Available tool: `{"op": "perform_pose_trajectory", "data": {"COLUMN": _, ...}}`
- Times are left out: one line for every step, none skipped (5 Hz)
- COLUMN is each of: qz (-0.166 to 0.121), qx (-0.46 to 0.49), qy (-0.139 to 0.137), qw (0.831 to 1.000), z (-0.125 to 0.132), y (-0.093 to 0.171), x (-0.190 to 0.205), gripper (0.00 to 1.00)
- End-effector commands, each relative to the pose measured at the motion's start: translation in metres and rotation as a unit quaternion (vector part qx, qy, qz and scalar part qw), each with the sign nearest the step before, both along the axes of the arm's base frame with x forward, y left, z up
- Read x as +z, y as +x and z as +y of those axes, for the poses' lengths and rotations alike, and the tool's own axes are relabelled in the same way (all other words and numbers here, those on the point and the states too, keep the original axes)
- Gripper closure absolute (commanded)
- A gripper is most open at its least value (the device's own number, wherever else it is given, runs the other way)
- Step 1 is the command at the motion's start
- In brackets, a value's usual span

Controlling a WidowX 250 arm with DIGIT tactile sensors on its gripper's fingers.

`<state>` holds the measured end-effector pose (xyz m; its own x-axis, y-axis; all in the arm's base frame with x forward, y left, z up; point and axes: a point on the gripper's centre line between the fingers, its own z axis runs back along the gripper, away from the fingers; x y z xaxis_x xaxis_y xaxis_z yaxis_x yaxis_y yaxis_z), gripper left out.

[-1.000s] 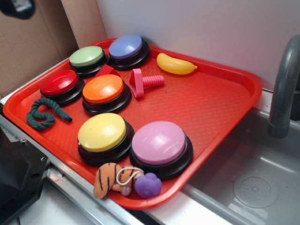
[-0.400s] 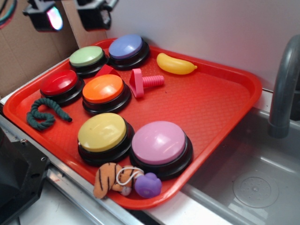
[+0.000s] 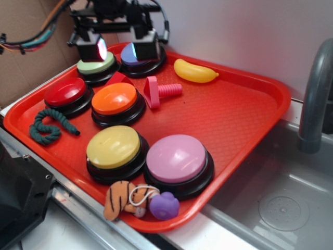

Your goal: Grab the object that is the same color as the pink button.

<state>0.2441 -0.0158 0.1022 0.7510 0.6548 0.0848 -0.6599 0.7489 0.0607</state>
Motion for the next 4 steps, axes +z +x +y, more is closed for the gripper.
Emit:
{"op": "perform_pose_trajectory", "data": {"qz": -0.037, "qx": 0.037, "qy": 0.021, "qw": 0.998, "z": 0.009, "y": 0.041, "x": -0.017, "gripper": 0.0}}
{"op": "perform_pose_trajectory", "data": {"qz": -0.035, "qx": 0.043, "qy": 0.036, "qw": 0.998, "z": 0.01, "y": 0.051, "x": -0.027, "gripper": 0.0}}
{"op": "perform_pose_trajectory", "data": {"qz": -0.018, "qx": 0.034, "qy": 0.045, "qw": 0.998, "z": 0.007, "y": 0.058, "x": -0.041, "gripper": 0.0}}
{"op": "perform_pose_trajectory", "data": {"qz": -0.004, "qx": 0.036, "qy": 0.063, "qw": 0.997, "z": 0.003, "y": 0.062, "x": -0.055, "gripper": 0.0}}
